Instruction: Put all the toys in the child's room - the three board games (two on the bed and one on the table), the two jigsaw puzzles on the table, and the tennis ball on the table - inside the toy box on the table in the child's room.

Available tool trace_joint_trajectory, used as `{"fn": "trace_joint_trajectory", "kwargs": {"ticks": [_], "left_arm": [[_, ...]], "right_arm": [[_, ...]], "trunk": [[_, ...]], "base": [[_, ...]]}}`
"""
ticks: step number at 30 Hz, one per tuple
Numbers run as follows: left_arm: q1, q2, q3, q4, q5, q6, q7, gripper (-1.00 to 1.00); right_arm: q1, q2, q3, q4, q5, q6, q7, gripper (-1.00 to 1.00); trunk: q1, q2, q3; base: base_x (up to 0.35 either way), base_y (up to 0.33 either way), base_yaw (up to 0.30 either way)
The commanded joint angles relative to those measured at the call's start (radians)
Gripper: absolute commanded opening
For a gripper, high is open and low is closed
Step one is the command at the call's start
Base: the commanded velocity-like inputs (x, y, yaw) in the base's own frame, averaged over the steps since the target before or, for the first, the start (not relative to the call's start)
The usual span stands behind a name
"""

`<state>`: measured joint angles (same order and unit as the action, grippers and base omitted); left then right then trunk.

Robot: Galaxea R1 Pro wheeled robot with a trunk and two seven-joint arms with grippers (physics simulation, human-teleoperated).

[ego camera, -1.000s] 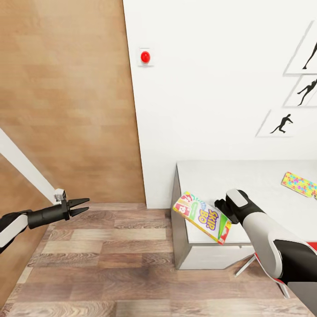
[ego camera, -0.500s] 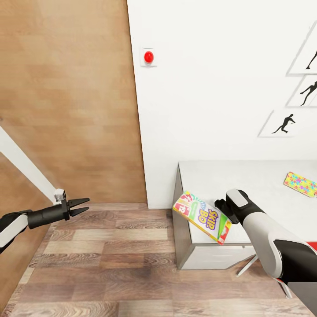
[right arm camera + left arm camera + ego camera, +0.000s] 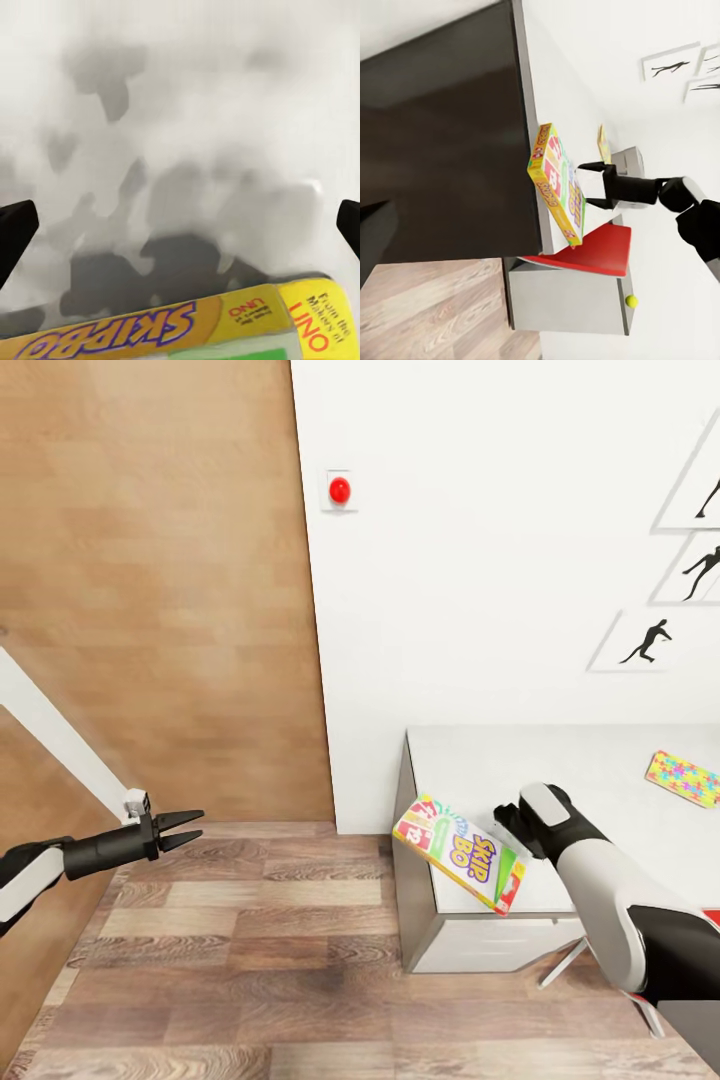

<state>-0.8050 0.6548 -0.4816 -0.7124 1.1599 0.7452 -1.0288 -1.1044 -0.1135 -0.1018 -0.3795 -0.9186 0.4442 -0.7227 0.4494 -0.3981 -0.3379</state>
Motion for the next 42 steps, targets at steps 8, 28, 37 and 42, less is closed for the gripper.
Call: {"fn": "trace_joint_trajectory", "kwargs": {"ticks": [8, 28, 37, 42], "left_arm": [[-0.002, -0.001, -0.006, 0.001, 0.009, 0.006, -0.001, 1.0], [-0.002, -0.003, -0.006, 0.001, 0.007, 0.005, -0.001, 1.0], [-0.002, -0.006, -0.007, 0.001, 0.007, 0.005, 0.0, 1.0], [-0.002, -0.006, -0.007, 0.001, 0.007, 0.005, 0.001, 1.0]], "right_arm": [[0.072, -0.002, -0.002, -0.21, -0.002, 0.041, -0.015, 1.0], [0.465, -0.003, -0.033, -1.1, -0.039, 0.357, -0.007, 1.0], [0.617, -0.004, -0.101, -1.204, -0.193, 0.389, 0.064, 1.0], [0.683, -0.023, -0.161, -1.212, -0.229, 0.392, 0.279, 1.0]], "trunk": [[0.001, -0.002, 0.001], [0.001, -0.002, 0.005], [0.001, -0.002, 0.005], [0.001, -0.002, 0.005]], "base": [[0.0, 0.0, 0.0], [0.0, 0.0, 0.0], [0.0, 0.0, 0.0], [0.0, 0.0, 0.0]]}}
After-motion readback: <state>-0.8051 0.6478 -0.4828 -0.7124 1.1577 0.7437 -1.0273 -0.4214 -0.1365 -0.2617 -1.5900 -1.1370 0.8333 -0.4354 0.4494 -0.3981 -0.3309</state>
